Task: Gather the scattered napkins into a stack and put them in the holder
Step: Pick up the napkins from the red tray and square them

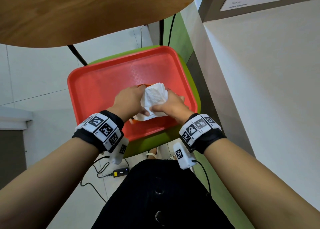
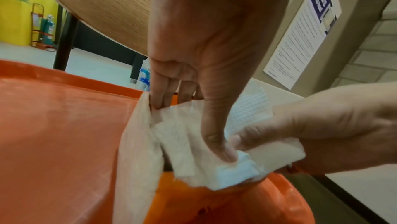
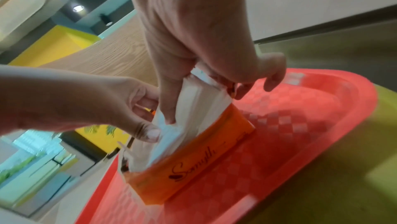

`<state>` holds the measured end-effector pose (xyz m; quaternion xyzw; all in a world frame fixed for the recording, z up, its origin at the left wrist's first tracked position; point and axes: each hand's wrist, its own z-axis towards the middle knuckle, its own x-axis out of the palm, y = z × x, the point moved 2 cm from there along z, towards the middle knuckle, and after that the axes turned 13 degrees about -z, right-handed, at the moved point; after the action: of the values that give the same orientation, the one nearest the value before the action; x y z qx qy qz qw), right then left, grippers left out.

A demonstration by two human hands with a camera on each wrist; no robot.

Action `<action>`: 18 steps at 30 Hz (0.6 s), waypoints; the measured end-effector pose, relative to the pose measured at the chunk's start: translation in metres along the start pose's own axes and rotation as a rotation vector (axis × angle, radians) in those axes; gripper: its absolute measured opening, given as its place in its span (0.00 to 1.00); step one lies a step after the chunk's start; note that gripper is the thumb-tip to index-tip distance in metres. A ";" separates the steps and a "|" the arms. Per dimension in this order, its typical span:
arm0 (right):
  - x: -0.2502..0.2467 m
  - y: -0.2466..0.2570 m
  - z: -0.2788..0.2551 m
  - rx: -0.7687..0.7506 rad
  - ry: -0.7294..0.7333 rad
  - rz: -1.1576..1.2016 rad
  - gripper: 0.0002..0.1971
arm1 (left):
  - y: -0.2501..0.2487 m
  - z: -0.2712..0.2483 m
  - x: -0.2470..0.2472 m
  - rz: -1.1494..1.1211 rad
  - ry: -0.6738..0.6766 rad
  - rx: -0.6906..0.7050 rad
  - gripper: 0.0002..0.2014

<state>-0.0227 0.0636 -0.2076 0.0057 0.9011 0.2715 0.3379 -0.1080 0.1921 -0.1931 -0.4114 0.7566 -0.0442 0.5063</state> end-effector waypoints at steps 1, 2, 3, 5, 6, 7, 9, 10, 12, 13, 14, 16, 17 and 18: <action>0.001 -0.001 0.000 -0.018 0.029 0.022 0.35 | 0.000 0.001 -0.001 -0.048 0.025 0.003 0.41; 0.001 0.000 -0.002 -0.034 0.059 0.049 0.34 | 0.000 0.002 -0.002 -0.094 0.049 0.011 0.43; 0.000 0.000 -0.004 -0.051 0.082 0.078 0.34 | 0.000 0.002 -0.003 -0.129 0.072 0.020 0.44; 0.000 -0.003 -0.008 -0.093 0.104 0.112 0.37 | -0.002 0.004 -0.007 -0.156 0.113 0.044 0.43; -0.001 -0.007 -0.010 -0.107 0.108 0.127 0.41 | -0.002 0.005 -0.008 -0.154 0.128 0.059 0.41; -0.003 -0.009 -0.012 -0.114 0.109 0.140 0.44 | -0.003 0.005 -0.009 -0.146 0.137 0.070 0.40; -0.006 -0.012 -0.015 -0.157 0.109 0.189 0.44 | -0.003 0.005 -0.012 -0.121 0.139 0.084 0.38; -0.009 -0.013 -0.017 -0.185 0.104 0.213 0.42 | -0.004 0.004 -0.013 -0.115 0.141 0.095 0.37; -0.014 -0.015 -0.021 -0.209 0.071 0.238 0.39 | -0.005 0.003 -0.018 -0.139 0.154 0.130 0.32; -0.017 -0.016 -0.021 -0.227 0.058 0.257 0.38 | -0.006 0.002 -0.021 -0.160 0.161 0.144 0.30; -0.019 -0.016 -0.023 -0.243 0.056 0.283 0.36 | -0.007 0.002 -0.025 -0.183 0.167 0.152 0.28; -0.025 -0.020 -0.025 -0.249 0.063 0.354 0.33 | -0.006 0.002 -0.031 -0.247 0.167 0.145 0.25; -0.028 -0.020 -0.026 -0.246 0.070 0.407 0.32 | -0.006 0.002 -0.034 -0.284 0.159 0.135 0.26; -0.030 -0.021 -0.027 -0.235 0.078 0.465 0.31 | -0.006 0.002 -0.037 -0.321 0.147 0.127 0.26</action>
<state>-0.0124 0.0266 -0.1830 0.1630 0.8502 0.4447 0.2298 -0.0978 0.2136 -0.1638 -0.4897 0.7120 -0.2017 0.4611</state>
